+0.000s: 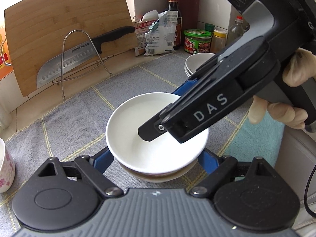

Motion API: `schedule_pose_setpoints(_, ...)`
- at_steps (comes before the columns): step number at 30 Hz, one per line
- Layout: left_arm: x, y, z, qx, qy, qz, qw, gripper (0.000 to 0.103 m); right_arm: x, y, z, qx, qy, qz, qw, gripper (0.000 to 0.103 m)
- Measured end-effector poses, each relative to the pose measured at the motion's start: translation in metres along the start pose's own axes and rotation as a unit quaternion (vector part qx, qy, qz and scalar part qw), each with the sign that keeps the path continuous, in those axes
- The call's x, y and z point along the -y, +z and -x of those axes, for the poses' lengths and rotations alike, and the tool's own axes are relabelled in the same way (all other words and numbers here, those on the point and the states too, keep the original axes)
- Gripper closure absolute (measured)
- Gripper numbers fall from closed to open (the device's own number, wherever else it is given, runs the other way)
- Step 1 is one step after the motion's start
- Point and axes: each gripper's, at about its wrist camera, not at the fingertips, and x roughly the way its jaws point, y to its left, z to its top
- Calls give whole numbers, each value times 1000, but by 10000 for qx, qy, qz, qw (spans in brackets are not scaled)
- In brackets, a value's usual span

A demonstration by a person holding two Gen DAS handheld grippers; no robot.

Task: Organize plates and bowls
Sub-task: 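Carry the held bowl over another pink-flowered bowl with the right tool, then lower the bowl into the other bowl and open the right tool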

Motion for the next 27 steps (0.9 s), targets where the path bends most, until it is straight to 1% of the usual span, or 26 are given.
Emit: schedule_pose_setpoints(27, -3, 0, -3, -15, -102, 57, 9999, 11, -3, -1, -4, -38, -159, 184, 9997, 32)
